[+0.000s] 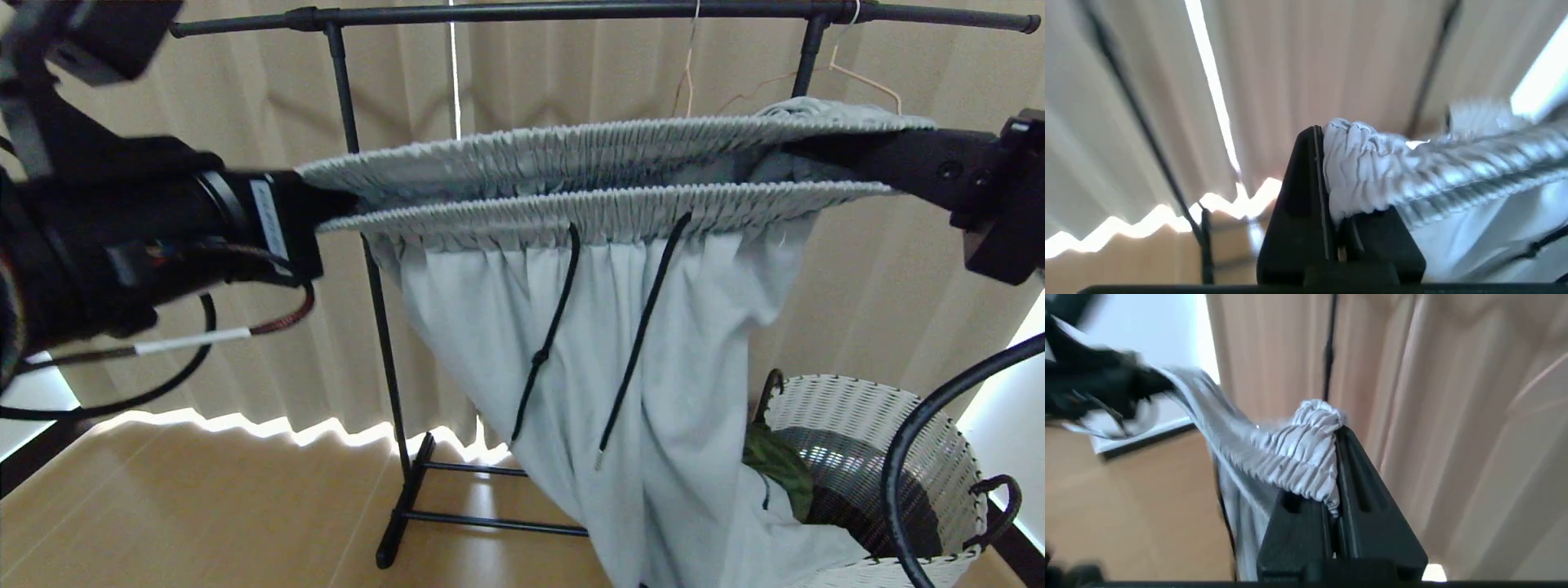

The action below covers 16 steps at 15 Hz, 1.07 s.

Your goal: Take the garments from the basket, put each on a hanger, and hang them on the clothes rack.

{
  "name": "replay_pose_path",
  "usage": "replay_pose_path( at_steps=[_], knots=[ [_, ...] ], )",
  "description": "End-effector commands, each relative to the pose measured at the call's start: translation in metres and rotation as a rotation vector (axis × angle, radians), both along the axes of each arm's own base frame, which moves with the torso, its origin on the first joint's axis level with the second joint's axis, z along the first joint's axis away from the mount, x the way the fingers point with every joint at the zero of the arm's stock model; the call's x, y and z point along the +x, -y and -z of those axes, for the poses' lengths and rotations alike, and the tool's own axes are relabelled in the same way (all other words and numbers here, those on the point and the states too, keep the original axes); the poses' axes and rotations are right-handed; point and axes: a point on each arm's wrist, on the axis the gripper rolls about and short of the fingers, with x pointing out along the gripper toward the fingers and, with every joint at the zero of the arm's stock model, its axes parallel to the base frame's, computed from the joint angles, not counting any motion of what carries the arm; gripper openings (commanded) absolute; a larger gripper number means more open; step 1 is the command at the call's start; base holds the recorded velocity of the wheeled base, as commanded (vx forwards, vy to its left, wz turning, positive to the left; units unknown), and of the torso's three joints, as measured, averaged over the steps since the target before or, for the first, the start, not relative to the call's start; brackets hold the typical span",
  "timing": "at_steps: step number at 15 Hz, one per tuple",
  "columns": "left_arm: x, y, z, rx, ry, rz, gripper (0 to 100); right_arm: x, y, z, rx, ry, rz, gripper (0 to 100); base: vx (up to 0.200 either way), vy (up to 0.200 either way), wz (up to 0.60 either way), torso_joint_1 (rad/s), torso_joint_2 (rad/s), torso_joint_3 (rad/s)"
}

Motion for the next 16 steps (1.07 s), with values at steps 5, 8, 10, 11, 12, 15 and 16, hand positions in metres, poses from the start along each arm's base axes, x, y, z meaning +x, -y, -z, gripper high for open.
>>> replay_pose_path(
  at_steps=[5, 8, 10, 11, 12, 15, 16],
  knots=[
    [-0.007, -0.019, -0.06, 0.018, 0.068, 0.027, 0, 0.007, 0.009, -0.014, 0.009, 0.042, 0.062, 0, 0.0, 0.0, 0.0, 0.0, 0.0, 0.0],
    [0.01, -0.008, -0.039, 0.087, 0.004, 0.033, 0, 0.019, 0.004, 0.008, -0.045, -0.025, 0.075, 0, 0.0, 0.0, 0.0, 0.0, 0.0, 0.0],
    [0.021, 0.001, -0.017, 0.075, -0.086, 0.035, 0, 0.038, 0.006, 0.024, -0.115, -0.054, 0.133, 0, 0.0, 0.0, 0.0, 0.0, 0.0, 0.0],
    [0.025, 0.005, -0.015, 0.066, -0.098, 0.034, 0, 0.047, 0.011, 0.026, -0.124, -0.065, 0.165, 0, 0.0, 0.0, 0.0, 0.0, 0.0, 0.0],
    [0.027, 0.007, -0.014, 0.07, -0.101, 0.036, 0, 0.054, 0.011, 0.029, -0.129, -0.075, 0.181, 0, 0.0, 0.0, 0.0, 0.0, 0.0, 0.0],
    [0.033, 0.01, -0.011, 0.079, -0.114, 0.036, 0, 0.065, 0.01, 0.033, -0.132, -0.09, 0.198, 0, 0.0, 0.0, 0.0, 0.0, 0.0, 0.0],
    [0.033, 0.01, -0.011, 0.079, -0.114, 0.036, 0, 0.065, 0.01, 0.034, -0.132, -0.093, 0.199, 0, 0.0, 0.0, 0.0, 0.0, 0.0, 0.0]
  ],
)
